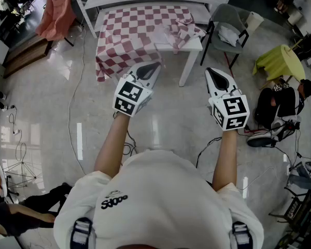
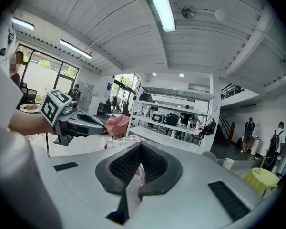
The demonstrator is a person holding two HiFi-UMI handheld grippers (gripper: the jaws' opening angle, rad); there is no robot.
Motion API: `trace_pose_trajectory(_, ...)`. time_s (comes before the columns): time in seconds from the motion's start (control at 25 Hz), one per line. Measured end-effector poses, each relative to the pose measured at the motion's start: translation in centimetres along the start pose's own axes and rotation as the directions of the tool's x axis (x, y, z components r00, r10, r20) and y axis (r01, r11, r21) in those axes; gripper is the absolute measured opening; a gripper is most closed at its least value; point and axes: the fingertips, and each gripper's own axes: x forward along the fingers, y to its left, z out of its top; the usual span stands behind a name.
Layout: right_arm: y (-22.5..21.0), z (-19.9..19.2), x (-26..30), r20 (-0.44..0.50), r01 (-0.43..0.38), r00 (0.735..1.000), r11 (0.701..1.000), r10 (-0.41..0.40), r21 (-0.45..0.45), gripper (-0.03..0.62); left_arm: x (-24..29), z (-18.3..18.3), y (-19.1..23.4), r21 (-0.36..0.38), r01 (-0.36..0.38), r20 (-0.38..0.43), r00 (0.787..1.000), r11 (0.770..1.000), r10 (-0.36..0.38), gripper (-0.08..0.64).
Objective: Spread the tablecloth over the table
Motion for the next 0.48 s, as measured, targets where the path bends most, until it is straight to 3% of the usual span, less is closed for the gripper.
trace_pose_trajectory(0.48,-4.2,-2.1,0.3,0.015,0.005,1.0,1.0,-0.005,0.028,0.021,4.1,-0.9,-1.3,-0.006,-0.029,-0.042,0.999,1.0,0.028,0.029)
